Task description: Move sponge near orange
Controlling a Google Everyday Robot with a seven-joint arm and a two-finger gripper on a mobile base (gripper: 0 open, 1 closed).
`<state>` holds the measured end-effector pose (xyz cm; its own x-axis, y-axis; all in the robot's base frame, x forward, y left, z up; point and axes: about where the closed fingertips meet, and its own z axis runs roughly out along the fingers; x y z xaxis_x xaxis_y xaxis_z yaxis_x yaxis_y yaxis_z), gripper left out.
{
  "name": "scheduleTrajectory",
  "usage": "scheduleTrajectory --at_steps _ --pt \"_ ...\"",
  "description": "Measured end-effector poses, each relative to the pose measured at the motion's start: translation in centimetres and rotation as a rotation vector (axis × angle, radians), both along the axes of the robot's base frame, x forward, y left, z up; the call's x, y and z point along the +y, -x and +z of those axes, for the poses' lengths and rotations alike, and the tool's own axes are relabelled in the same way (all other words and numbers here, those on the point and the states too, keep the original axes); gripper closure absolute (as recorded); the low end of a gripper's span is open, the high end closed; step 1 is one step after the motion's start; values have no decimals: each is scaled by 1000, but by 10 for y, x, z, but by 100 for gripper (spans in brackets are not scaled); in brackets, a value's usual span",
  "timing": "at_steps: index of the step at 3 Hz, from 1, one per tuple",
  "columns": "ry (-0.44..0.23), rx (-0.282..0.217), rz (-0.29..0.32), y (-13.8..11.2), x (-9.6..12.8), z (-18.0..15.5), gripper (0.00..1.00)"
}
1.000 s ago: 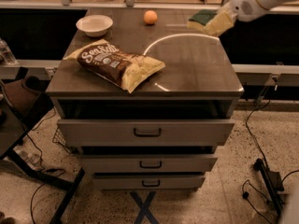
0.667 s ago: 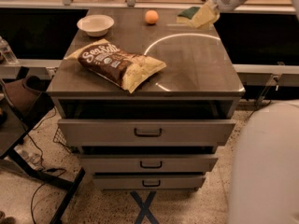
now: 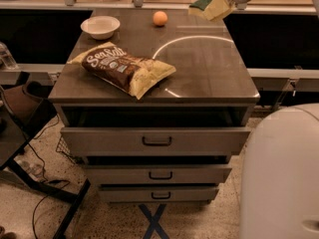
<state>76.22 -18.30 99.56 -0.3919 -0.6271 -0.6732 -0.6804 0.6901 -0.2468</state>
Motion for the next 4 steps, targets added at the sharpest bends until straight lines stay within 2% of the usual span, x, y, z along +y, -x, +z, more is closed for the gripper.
scheduleTrajectory --at_steps 1,2,3,4 --pt "-5 9 -17 -13 7 -8 100" --pt "-14 21 -63 -46 25 -23 100" --pt "-44 13 -116 -82 42 -38 100" --pt "-61 3 -170 -106 48 -54 100"
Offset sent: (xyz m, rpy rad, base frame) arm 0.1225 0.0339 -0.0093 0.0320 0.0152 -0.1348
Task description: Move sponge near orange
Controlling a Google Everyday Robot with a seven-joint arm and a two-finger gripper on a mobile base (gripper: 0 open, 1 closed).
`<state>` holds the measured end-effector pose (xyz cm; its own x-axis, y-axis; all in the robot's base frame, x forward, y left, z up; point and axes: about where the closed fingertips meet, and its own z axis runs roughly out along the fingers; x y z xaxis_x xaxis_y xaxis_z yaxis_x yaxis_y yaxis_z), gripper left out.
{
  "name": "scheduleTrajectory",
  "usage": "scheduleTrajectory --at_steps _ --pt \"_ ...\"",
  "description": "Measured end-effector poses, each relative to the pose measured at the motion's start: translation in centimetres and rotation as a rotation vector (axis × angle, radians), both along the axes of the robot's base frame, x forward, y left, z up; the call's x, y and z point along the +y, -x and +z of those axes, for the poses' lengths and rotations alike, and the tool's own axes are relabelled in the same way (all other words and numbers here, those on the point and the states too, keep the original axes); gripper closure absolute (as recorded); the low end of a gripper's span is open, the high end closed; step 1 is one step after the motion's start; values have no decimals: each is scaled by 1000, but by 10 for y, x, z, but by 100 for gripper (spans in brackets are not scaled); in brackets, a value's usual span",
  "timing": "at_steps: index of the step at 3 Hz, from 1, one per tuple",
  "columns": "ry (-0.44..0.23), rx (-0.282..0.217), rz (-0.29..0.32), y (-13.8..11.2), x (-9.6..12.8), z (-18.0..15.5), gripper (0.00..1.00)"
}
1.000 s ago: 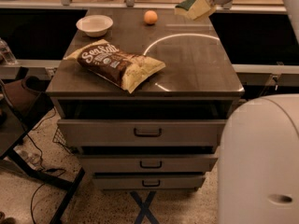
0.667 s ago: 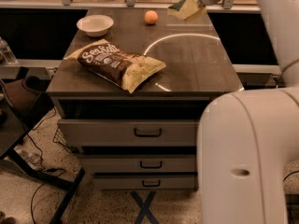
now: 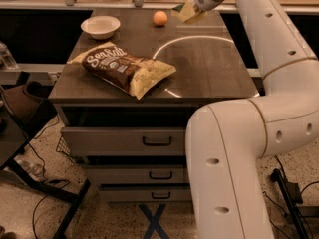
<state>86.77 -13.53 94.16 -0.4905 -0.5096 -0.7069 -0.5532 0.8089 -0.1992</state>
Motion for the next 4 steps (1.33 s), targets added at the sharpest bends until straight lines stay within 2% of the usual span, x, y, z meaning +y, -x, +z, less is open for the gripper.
scheduleTrajectory --at_steps 2,4 --pt "-64 -28 -87 -34 -1 -29 100" --pt "-96 -92 -191 -69 -9 -48 100"
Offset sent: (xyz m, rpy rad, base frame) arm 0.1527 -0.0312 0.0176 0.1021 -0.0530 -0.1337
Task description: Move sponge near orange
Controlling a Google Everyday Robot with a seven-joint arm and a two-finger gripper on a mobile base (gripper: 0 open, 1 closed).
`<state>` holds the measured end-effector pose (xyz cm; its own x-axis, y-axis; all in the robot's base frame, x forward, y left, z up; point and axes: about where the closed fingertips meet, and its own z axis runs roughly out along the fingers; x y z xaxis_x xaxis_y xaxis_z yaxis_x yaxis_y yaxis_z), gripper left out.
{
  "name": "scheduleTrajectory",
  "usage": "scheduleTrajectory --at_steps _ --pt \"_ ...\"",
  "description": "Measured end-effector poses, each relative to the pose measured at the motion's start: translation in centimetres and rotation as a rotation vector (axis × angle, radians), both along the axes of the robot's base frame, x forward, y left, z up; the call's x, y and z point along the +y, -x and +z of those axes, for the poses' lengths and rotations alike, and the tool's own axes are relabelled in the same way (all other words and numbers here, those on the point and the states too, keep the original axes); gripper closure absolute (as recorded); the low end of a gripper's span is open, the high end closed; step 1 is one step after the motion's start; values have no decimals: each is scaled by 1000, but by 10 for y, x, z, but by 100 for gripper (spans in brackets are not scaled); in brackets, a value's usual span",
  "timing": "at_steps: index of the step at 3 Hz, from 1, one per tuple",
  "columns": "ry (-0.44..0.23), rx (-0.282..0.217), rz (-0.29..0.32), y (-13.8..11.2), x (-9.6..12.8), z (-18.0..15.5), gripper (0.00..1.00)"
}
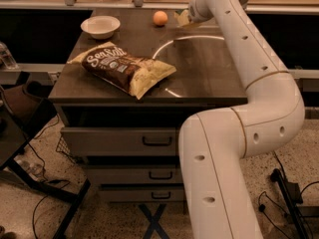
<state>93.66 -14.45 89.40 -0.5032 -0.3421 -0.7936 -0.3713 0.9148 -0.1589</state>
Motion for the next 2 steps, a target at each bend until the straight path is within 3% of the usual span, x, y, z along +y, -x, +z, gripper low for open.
scheduleTrajectory --at_steps 1,2 --pt "-26 -28 -76 -11 -20 -6 100" --pt "-33 -27 -84 -13 -20 -9 87"
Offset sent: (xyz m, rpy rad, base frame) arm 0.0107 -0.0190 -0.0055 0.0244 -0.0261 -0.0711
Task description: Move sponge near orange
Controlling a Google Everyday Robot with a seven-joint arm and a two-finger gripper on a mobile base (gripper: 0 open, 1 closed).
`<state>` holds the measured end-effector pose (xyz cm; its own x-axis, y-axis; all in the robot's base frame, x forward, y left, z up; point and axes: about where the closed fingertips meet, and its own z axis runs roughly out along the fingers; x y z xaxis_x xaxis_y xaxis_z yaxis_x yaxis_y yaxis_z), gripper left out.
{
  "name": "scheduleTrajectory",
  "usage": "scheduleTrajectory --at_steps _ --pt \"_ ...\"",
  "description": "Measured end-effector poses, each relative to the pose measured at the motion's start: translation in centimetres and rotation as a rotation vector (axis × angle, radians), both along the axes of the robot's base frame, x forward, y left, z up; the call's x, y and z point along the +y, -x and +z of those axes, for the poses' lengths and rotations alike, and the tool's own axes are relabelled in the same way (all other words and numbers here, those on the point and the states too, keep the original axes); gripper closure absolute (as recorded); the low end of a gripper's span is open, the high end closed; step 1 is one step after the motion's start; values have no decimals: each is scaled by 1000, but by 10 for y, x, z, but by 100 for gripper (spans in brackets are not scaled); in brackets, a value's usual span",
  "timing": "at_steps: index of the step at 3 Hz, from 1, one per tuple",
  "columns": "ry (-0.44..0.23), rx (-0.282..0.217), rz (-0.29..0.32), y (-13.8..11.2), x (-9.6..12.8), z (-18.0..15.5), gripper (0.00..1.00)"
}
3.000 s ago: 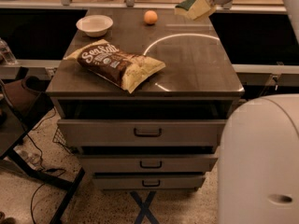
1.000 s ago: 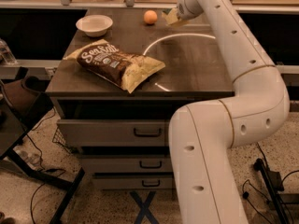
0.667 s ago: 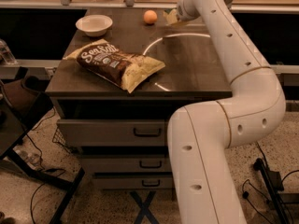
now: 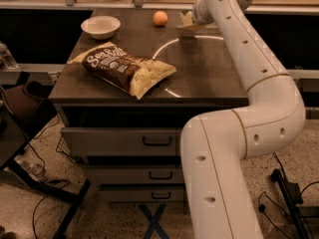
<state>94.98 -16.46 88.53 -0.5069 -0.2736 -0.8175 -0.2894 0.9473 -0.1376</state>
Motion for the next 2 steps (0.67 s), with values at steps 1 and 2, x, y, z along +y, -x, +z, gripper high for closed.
scheduleTrajectory --at_steps 1,2 --pt "0 5 1 -1 1 -4 63" --pt "0 9 2 -2 3 -7 41"
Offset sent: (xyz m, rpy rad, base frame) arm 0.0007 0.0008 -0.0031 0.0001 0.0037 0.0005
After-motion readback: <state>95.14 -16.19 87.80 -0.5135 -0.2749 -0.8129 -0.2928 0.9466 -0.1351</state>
